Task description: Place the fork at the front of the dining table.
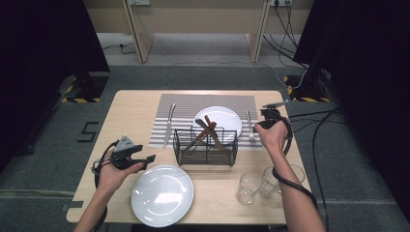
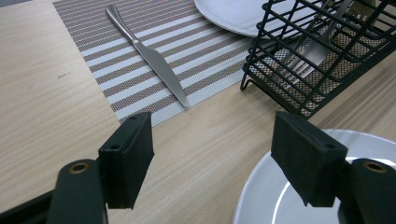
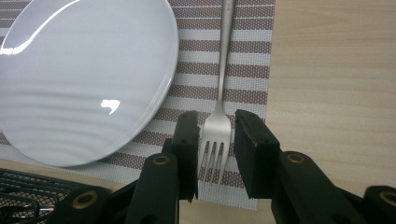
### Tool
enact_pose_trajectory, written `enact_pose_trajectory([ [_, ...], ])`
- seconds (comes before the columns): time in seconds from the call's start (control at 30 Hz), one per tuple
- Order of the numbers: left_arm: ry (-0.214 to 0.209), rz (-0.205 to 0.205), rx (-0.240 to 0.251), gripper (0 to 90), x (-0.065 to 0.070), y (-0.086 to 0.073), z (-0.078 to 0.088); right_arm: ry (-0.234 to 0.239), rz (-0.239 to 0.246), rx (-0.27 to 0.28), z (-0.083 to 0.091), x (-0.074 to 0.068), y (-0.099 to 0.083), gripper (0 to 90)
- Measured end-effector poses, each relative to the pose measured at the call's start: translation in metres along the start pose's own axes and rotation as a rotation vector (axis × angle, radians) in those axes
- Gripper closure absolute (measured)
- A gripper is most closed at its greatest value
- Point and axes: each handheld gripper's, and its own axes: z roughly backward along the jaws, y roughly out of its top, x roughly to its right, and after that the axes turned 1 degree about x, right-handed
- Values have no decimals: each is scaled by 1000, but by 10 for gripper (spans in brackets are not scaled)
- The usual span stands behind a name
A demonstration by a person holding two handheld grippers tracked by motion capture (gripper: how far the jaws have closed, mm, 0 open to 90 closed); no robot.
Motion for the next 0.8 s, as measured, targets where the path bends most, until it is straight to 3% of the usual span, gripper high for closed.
enact_pose_trajectory([
  [0.8,-7,-1,2,291,4,0,-1,57,-8,-16,25,3,-23,672],
])
